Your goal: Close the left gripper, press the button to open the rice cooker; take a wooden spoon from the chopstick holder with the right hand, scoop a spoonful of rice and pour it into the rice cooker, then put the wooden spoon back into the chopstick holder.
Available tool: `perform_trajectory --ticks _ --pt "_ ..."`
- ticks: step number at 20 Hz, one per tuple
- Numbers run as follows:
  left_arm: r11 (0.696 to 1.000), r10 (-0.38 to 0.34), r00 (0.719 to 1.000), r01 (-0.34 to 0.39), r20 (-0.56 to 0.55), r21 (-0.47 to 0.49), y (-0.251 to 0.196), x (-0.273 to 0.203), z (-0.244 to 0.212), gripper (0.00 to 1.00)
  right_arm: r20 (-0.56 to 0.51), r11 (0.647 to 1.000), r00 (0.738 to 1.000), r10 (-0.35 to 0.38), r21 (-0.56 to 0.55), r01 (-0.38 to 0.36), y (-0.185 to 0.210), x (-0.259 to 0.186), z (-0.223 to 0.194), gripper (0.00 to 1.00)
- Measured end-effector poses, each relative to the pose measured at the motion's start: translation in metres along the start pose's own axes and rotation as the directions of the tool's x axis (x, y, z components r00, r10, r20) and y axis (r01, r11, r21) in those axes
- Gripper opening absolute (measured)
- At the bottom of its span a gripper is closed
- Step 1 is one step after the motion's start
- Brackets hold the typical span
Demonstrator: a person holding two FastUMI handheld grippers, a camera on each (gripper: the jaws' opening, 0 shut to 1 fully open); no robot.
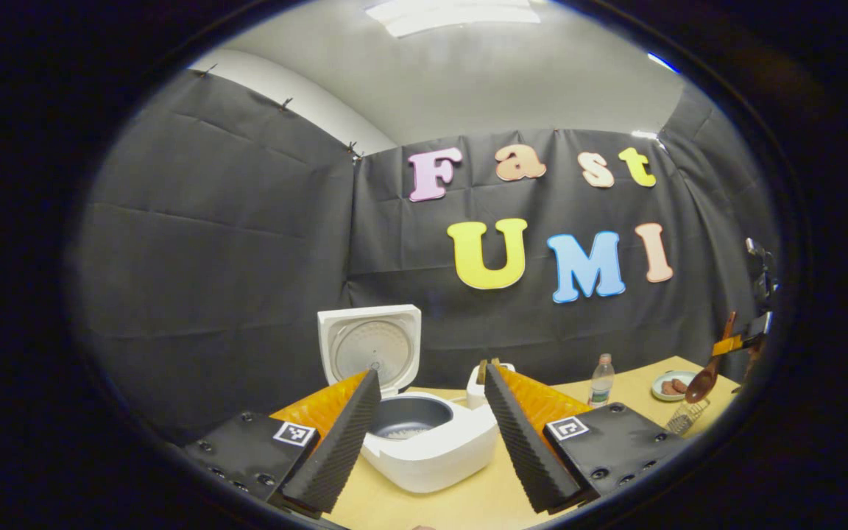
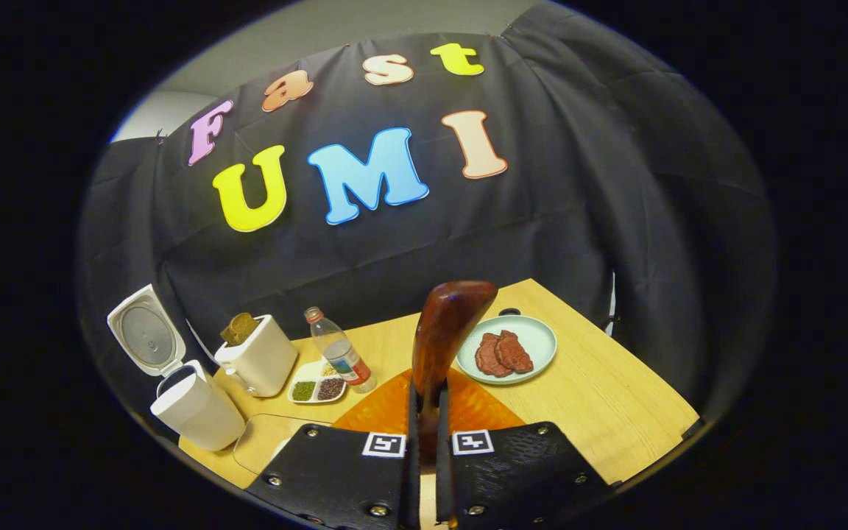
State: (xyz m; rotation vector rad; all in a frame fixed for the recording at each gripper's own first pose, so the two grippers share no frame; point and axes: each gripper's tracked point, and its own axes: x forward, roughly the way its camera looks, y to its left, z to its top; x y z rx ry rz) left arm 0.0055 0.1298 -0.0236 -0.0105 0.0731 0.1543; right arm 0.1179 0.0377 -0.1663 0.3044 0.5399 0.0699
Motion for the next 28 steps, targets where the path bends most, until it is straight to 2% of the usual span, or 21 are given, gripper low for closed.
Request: perform_trajectory --ticks 1,2,9,16,18,22,26,28 --pt "1.000 -0.005 1.000 0.005 -0.003 -0.001 0.006 0.002 -0.004 0.92 0.009 1.000 1.000 0.011 -0.001 -0.011 0.011 -0.001 0.000 0.09" --pt "1.000 -0.009 1.000 0.009 -0.007 -0.002 0.012 0.004 -0.006 0.98 0.017 1.000 1.000 0.016 -0.003 -0.016 0.021 -0.001 0.000 0.09" --pt "1.000 -0.009 1.000 0.009 -0.017 -0.010 0.059 0.015 -0.014 0.98 0.032 0.998 0.998 0.055 -0.017 -0.055 0.084 0.005 -0.023 0.09" --pt "1.000 0.003 0.999 -0.002 -0.032 0.012 0.094 0.014 -0.027 0.98 -0.014 0.993 0.999 0.048 -0.103 -0.049 0.116 0.025 -0.080 0.09" --pt "1.000 0.009 0.999 -0.008 -0.035 0.015 0.103 0.013 -0.030 0.98 -0.026 0.984 0.999 0.031 -0.173 -0.035 0.120 0.033 -0.101 0.08" --pt "0.999 0.032 0.999 -0.032 -0.044 0.008 0.123 0.008 -0.036 0.98 -0.041 0.942 0.999 -0.002 -0.335 -0.011 0.126 0.041 -0.137 0.08" --pt "0.999 0.042 0.998 -0.041 -0.047 0.023 0.133 0.002 -0.036 0.98 -0.026 0.906 1.000 0.008 -0.422 -0.018 0.145 0.039 -0.150 0.09" --pt "0.999 0.042 0.998 -0.041 -0.046 0.023 0.133 0.000 -0.037 0.98 -0.045 0.905 0.998 0.034 -0.422 -0.050 0.159 0.037 -0.161 0.09"
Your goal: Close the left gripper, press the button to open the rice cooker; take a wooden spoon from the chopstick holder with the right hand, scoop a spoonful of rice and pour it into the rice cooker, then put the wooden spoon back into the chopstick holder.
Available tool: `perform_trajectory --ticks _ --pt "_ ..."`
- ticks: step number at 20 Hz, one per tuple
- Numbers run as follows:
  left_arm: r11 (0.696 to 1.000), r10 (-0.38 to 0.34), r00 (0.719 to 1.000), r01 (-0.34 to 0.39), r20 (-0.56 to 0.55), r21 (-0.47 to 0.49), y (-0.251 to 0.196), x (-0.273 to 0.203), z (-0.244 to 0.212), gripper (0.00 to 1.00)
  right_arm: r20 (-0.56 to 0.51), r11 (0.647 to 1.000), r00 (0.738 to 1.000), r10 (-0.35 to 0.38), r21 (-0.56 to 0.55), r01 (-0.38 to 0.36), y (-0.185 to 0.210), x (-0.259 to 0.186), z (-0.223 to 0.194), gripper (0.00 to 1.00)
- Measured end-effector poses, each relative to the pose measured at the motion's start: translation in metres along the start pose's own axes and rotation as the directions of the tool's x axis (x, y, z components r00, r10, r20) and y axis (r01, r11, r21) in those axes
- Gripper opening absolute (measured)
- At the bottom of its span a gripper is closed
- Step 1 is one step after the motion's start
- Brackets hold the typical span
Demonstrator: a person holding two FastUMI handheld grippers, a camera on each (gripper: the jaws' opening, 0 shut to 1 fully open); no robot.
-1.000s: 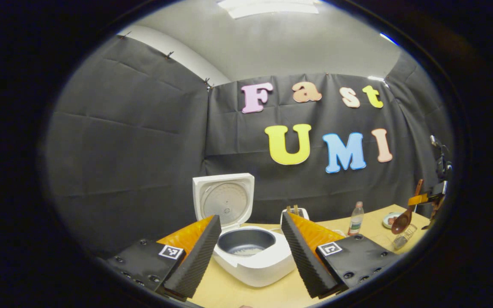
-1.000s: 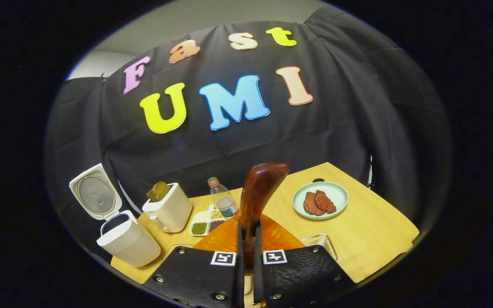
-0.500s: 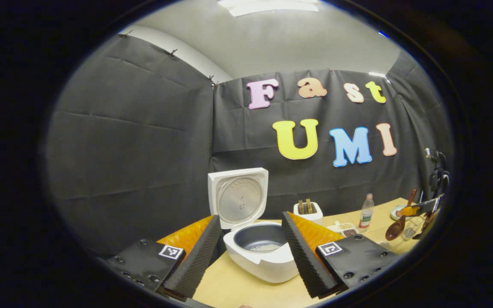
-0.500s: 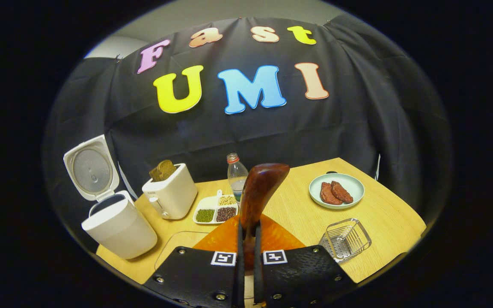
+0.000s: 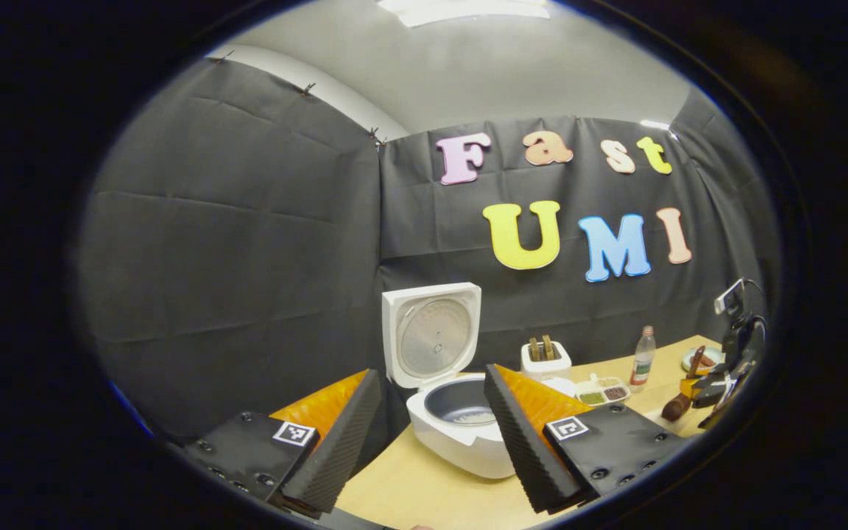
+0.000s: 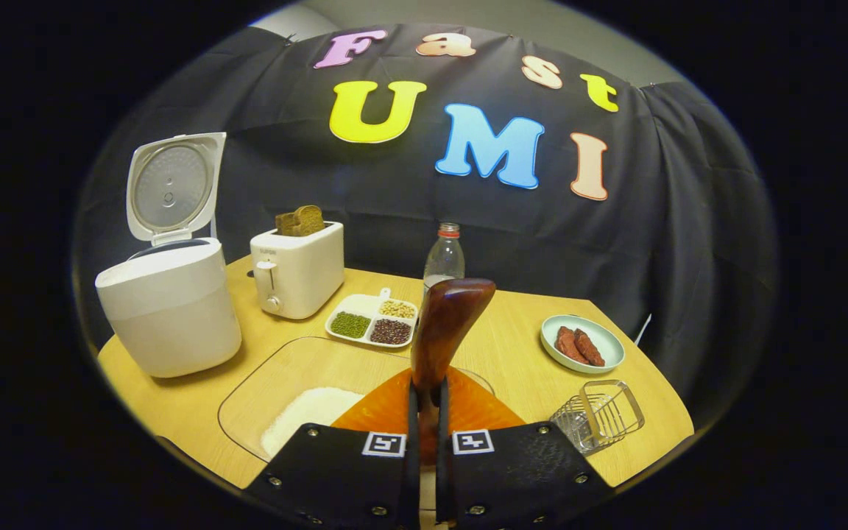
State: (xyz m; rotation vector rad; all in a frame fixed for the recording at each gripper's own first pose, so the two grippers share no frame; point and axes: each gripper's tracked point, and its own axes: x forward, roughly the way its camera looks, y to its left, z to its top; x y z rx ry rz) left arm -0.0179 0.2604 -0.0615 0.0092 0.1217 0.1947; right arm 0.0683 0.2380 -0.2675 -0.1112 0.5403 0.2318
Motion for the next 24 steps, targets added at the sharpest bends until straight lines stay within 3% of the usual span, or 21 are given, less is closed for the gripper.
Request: perform_trajectory --ticks 4,5,7,8,9,13,17,18,21,24 --pt "1.000 -0.008 1.000 0.008 -0.009 0.005 -0.002 -0.004 -0.003 0.95 -0.019 0.997 0.998 0.065 0.046 -0.065 0.024 -0.006 -0.005 0.09" --pt "1.000 -0.011 1.000 0.011 -0.004 0.009 -0.003 -0.005 -0.001 0.98 -0.026 0.995 0.996 0.081 0.063 -0.080 0.027 -0.007 -0.005 0.09" --pt "1.000 -0.020 1.000 0.020 0.006 0.014 -0.005 -0.009 0.003 0.98 -0.048 0.983 0.992 0.118 0.149 -0.110 0.032 -0.008 -0.007 0.09" --pt "1.000 -0.021 1.000 0.021 0.007 0.016 -0.006 -0.010 0.004 0.92 -0.060 0.971 0.990 0.130 0.209 -0.115 0.033 -0.007 -0.008 0.09" --pt "1.000 -0.022 1.000 0.021 0.007 0.015 -0.006 -0.012 0.003 0.92 -0.069 0.955 0.987 0.144 0.270 -0.121 0.034 -0.007 -0.008 0.09" --pt "1.000 -0.022 1.000 0.022 -0.002 0.002 -0.010 -0.015 -0.001 0.92 -0.101 0.883 0.978 0.185 0.453 -0.120 0.029 -0.002 -0.010 0.09" --pt "1.000 -0.016 1.000 0.016 0.003 0.016 -0.008 -0.019 0.002 0.92 -0.135 0.740 0.961 0.243 0.666 -0.094 0.018 0.003 -0.013 0.08" --pt "1.000 -0.012 1.000 0.011 0.008 0.025 -0.006 -0.020 0.004 0.98 -0.134 0.714 0.960 0.248 0.694 -0.088 0.013 0.004 -0.012 0.09" --pt "1.000 -0.001 1.000 0.001 0.011 0.030 -0.004 -0.024 0.005 0.98 -0.116 0.682 0.963 0.244 0.727 -0.086 0.002 0.007 -0.001 0.09" --pt "1.000 0.007 1.000 -0.008 0.010 0.026 0.001 -0.026 0.004 0.98 -0.082 0.615 0.959 0.270 0.782 -0.106 0.002 0.007 0.018 0.09"
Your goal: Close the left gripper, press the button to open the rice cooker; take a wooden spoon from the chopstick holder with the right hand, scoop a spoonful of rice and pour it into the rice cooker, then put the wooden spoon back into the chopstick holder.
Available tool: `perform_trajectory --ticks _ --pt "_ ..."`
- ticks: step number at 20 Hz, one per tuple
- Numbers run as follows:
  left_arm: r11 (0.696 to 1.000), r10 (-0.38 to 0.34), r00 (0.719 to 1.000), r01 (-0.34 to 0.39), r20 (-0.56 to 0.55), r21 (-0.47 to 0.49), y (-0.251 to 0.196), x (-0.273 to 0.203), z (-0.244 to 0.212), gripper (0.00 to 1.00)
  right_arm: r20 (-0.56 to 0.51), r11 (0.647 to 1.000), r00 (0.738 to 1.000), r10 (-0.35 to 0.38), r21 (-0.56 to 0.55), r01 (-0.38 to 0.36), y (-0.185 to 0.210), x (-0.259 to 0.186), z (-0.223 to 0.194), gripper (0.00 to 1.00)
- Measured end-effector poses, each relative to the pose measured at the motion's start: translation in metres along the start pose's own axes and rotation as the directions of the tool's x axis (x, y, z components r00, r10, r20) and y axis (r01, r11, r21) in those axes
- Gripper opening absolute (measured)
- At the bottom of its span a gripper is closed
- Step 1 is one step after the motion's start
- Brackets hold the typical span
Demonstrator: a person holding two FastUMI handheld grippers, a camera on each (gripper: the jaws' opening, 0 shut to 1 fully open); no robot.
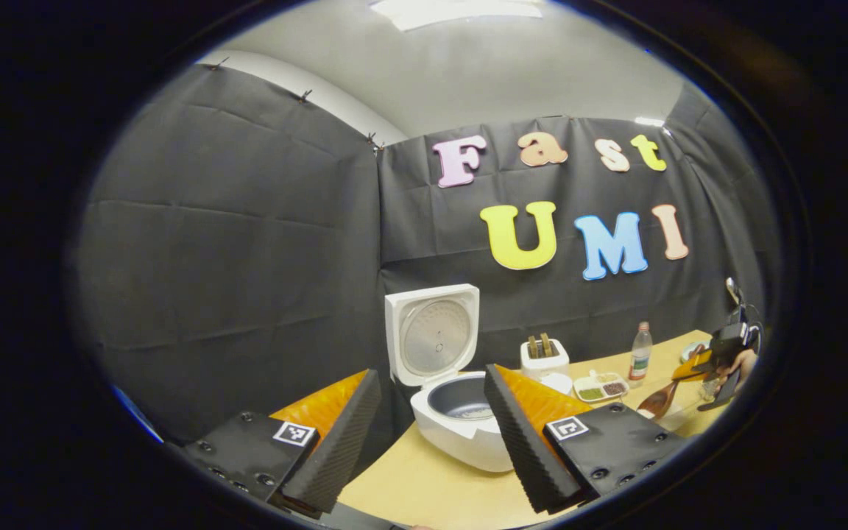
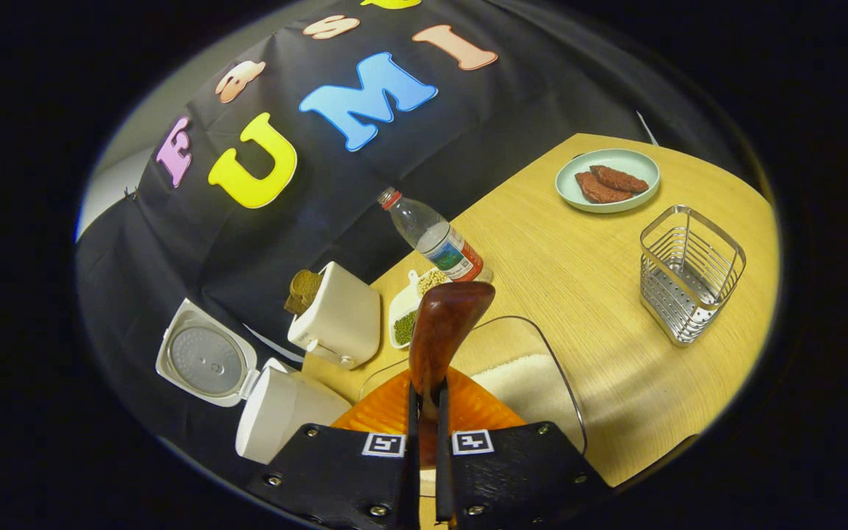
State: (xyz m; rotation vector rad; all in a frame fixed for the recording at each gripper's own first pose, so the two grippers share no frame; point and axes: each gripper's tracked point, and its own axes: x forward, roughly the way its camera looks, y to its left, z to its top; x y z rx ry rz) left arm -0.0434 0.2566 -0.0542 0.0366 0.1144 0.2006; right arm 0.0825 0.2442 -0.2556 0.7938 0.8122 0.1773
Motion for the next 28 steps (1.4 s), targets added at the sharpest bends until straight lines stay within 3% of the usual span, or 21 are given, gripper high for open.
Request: perform_trajectory --ticks 4,6,11,18,28 --pt "1.000 0.014 1.000 -0.014 -0.008 -0.019 0.011 0.002 -0.006 0.98 0.008 0.993 0.997 0.083 0.082 -0.083 0.036 0.000 0.012 0.08" --pt "0.999 0.018 1.000 -0.019 -0.013 -0.031 0.014 0.005 -0.010 0.95 0.009 0.989 0.993 0.118 0.088 -0.118 0.051 0.002 0.014 0.09" --pt "0.997 0.056 0.998 -0.056 -0.006 -0.043 0.038 0.002 -0.009 0.98 0.006 0.975 0.981 0.196 0.110 -0.195 0.099 0.006 0.018 0.09" --pt "0.991 0.123 0.992 -0.124 -0.025 -0.058 0.067 0.000 -0.022 0.98 -0.028 0.935 0.945 0.325 0.159 -0.316 0.179 0.023 0.005 0.09" --pt "0.970 0.239 0.969 -0.241 -0.063 -0.038 0.121 -0.028 -0.038 0.98 -0.100 0.912 0.909 0.404 0.119 -0.392 0.262 0.056 -0.042 0.09"
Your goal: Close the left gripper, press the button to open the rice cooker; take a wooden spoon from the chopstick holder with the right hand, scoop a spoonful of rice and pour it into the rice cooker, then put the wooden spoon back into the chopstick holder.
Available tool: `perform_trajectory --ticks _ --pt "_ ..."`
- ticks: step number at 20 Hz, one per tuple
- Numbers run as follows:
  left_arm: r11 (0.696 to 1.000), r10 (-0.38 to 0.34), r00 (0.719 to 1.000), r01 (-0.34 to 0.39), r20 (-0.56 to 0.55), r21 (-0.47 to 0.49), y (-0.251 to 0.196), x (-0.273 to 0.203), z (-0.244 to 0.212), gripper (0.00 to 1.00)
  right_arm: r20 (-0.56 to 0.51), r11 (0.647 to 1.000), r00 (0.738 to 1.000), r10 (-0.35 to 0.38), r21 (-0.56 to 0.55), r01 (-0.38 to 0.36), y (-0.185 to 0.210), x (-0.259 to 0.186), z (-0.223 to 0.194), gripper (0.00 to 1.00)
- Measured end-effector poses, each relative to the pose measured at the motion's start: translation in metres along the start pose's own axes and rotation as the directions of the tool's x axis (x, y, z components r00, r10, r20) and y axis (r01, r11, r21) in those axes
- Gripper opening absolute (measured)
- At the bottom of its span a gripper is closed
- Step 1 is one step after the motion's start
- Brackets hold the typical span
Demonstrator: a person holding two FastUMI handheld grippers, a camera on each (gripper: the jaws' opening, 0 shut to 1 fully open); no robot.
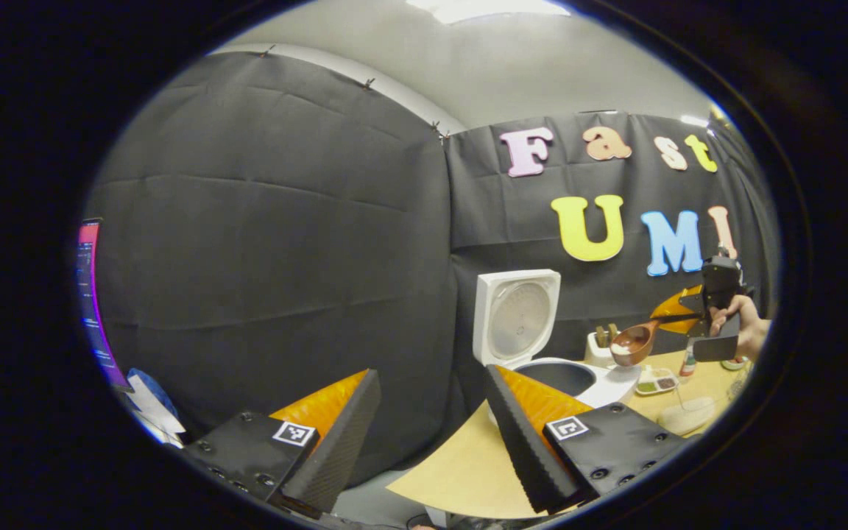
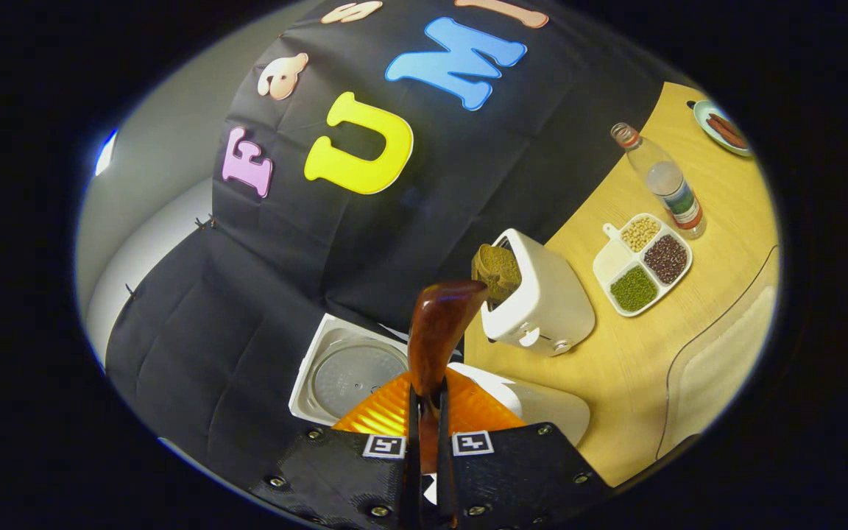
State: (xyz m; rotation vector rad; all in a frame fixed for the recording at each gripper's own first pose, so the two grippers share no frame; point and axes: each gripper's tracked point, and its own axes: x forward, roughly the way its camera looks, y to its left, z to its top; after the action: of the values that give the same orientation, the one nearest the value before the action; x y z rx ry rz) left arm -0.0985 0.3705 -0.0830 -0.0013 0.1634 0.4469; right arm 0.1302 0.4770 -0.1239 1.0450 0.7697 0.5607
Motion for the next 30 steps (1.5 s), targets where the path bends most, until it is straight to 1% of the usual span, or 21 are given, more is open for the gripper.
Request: perform_trajectory --ticks 2,3,6,9,11,12,13,15,16,17,19,20,23,24,27,30 --pt "0.999 0.032 0.999 -0.032 -0.018 0.001 0.013 -0.005 -0.008 0.98 -0.016 1.000 1.000 -0.007 -0.007 0.007 0.000 0.018 -0.011 0.09" --pt "0.999 0.049 0.998 -0.049 -0.028 0.000 0.020 -0.007 -0.012 0.92 -0.022 1.000 1.000 -0.010 -0.011 0.010 0.002 0.025 -0.016 0.09" --pt "0.995 0.097 0.993 -0.097 -0.061 0.000 0.040 -0.015 -0.024 0.92 -0.031 0.998 0.999 -0.014 -0.059 0.012 0.008 0.049 -0.029 0.09" --pt "0.992 0.127 0.988 -0.127 -0.087 -0.001 0.051 -0.022 -0.032 0.97 -0.043 0.991 0.999 -0.023 -0.129 0.017 0.013 0.073 -0.046 0.09" --pt "0.990 0.141 0.985 -0.141 -0.102 0.008 0.054 -0.020 -0.041 1.00 -0.046 0.978 0.998 -0.030 -0.209 0.020 0.016 0.087 -0.057 0.09" --pt "0.989 0.145 0.984 -0.145 -0.108 0.010 0.054 -0.019 -0.043 1.00 -0.047 0.967 0.998 -0.035 -0.256 0.022 0.016 0.094 -0.063 0.09" --pt "0.989 0.145 0.983 -0.145 -0.110 0.011 0.053 -0.020 -0.043 0.98 -0.050 0.953 0.998 -0.042 -0.302 0.025 0.016 0.099 -0.068 0.08" --pt "0.989 0.151 0.982 -0.150 -0.115 0.020 0.054 -0.021 -0.046 0.98 -0.056 0.921 0.997 -0.055 -0.389 0.029 0.016 0.109 -0.078 0.09" --pt "0.988 0.154 0.981 -0.152 -0.118 0.025 0.056 -0.021 -0.047 1.00 -0.055 0.900 0.997 -0.059 -0.436 0.029 0.019 0.113 -0.081 0.08" --pt "0.987 0.157 0.980 -0.154 -0.122 0.032 0.056 -0.021 -0.048 0.98 -0.051 0.874 0.996 -0.066 -0.485 0.033 0.020 0.117 -0.083 0.08" --pt "0.985 0.169 0.979 -0.165 -0.115 0.039 0.062 -0.023 -0.046 0.98 -0.037 0.803 0.996 -0.077 -0.595 0.040 0.024 0.121 -0.085 0.08" --pt "0.985 0.172 0.979 -0.170 -0.112 0.032 0.063 -0.024 -0.045 0.98 -0.030 0.759 0.997 -0.076 -0.650 0.038 0.028 0.120 -0.085 0.08" --pt "0.984 0.178 0.977 -0.179 -0.119 0.005 0.065 -0.024 -0.050 0.98 -0.012 0.611 0.998 -0.061 -0.791 0.028 0.042 0.121 -0.089 0.08" --pt "0.984 0.179 0.976 -0.180 -0.123 0.003 0.064 -0.022 -0.053 0.98 -0.008 0.571 0.998 -0.056 -0.821 0.026 0.045 0.121 -0.091 0.08" --pt "0.982 0.190 0.972 -0.191 -0.139 0.006 0.068 -0.018 -0.058 0.98 -0.010 0.484 0.999 -0.047 -0.875 0.014 0.052 0.119 -0.097 0.09" --pt "0.980 0.196 0.973 -0.197 -0.125 0.010 0.070 -0.022 -0.055 0.98 0.023 0.366 0.999 -0.040 -0.930 0.036 0.054 0.117 -0.092 0.08"
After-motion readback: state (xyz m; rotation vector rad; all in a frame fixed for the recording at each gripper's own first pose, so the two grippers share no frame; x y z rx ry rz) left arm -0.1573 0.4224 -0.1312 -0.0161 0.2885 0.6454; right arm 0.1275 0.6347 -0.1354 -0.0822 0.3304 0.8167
